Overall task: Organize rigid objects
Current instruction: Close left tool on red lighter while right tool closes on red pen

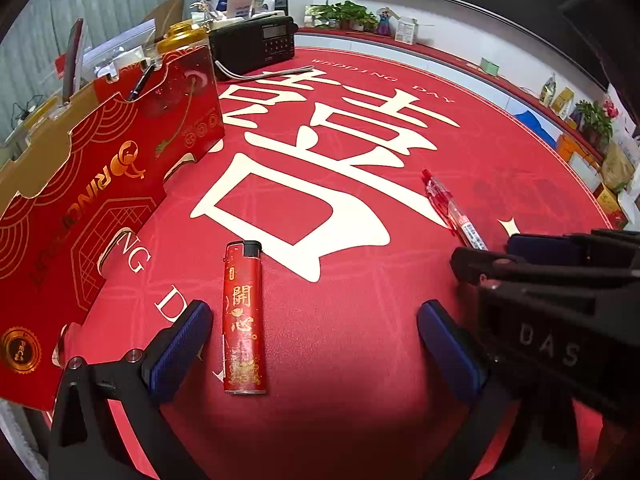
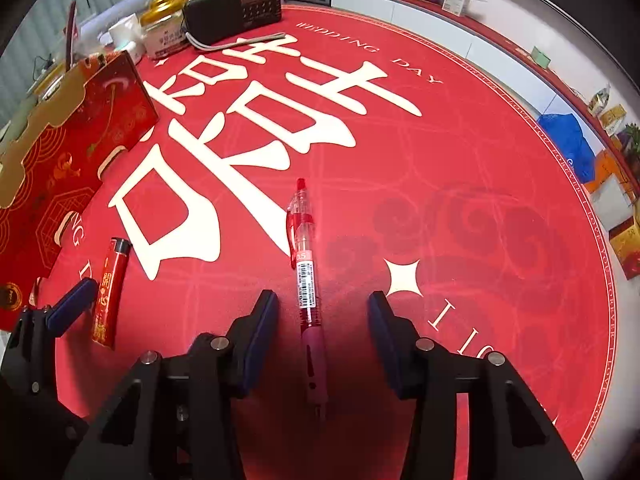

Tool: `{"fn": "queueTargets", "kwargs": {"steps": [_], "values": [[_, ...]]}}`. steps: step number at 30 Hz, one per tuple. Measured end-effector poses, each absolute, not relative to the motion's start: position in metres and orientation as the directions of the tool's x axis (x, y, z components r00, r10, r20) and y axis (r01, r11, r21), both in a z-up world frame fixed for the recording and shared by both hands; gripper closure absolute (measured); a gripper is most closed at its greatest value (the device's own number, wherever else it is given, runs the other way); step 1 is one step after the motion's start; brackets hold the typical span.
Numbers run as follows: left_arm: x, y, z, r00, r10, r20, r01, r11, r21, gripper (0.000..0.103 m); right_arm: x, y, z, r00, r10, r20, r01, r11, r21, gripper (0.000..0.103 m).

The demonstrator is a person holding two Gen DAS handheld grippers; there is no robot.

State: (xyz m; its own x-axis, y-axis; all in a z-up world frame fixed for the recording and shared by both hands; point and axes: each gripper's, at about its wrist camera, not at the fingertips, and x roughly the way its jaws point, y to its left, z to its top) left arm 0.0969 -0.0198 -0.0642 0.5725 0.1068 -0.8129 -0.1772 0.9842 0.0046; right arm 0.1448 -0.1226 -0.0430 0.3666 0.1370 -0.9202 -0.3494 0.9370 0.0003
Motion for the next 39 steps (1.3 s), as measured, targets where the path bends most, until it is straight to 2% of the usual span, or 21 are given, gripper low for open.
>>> {"fn": "queueTargets", "kwargs": {"steps": [27,29,30,31,32,34,35,36,37,39], "values": [[0.102,-0.022,-0.065,0.570,0.122,-0.813,-0.202,0.979,0.005,0.001,0.146,-0.119,-0.043,0.360,0.131,-0.924,-0.370,0.929,-0.012,0.054],[0.103,-0.023,-0.064,0.568,0.115,-0.815,-0.194,0.981,0.003,0.003,0.146,-0.120,-0.043,0.356,0.136,-0.925,-0.366,0.931,-0.004,0.057],[0.104,-0.024,-0.063,0.568,0.106,-0.816,-0.180,0.984,0.003,0.007,0.144,-0.119,-0.042,0.354,0.140,-0.925,-0.374,0.928,-0.002,0.075],[0.103,-0.025,-0.062,0.570,0.097,-0.816,-0.167,0.986,0.001,0.010,0.143,-0.117,-0.041,0.347,0.141,-0.927,-0.385,0.923,-0.003,0.087],[0.102,-0.028,-0.061,0.572,0.087,-0.816,-0.150,0.989,0.000,0.016,0.141,-0.116,-0.041,0.346,0.136,-0.928,-0.383,0.924,-0.008,0.092],[0.100,-0.031,-0.058,0.580,0.066,-0.812,-0.115,0.993,-0.001,0.033,0.140,-0.123,-0.041,0.343,0.156,-0.926,-0.360,0.933,0.024,0.093],[0.098,-0.033,-0.056,0.584,0.054,-0.810,-0.096,0.995,-0.002,0.048,0.139,-0.128,-0.041,0.340,0.172,-0.925,-0.339,0.939,0.049,0.093],[0.097,-0.033,-0.054,0.587,0.042,-0.809,-0.077,0.997,-0.004,0.071,0.137,-0.135,-0.039,0.342,0.188,-0.921,-0.317,0.946,0.075,0.092],[0.097,-0.032,-0.053,0.583,0.021,-0.812,-0.056,0.998,-0.014,0.083,0.135,-0.142,-0.036,0.351,0.201,-0.914,-0.299,0.950,0.094,0.092],[0.097,-0.027,-0.052,0.567,-0.034,-0.823,-0.037,0.997,-0.067,0.083,0.128,-0.154,-0.028,0.378,0.211,-0.901,-0.276,0.955,0.108,0.092]]}}
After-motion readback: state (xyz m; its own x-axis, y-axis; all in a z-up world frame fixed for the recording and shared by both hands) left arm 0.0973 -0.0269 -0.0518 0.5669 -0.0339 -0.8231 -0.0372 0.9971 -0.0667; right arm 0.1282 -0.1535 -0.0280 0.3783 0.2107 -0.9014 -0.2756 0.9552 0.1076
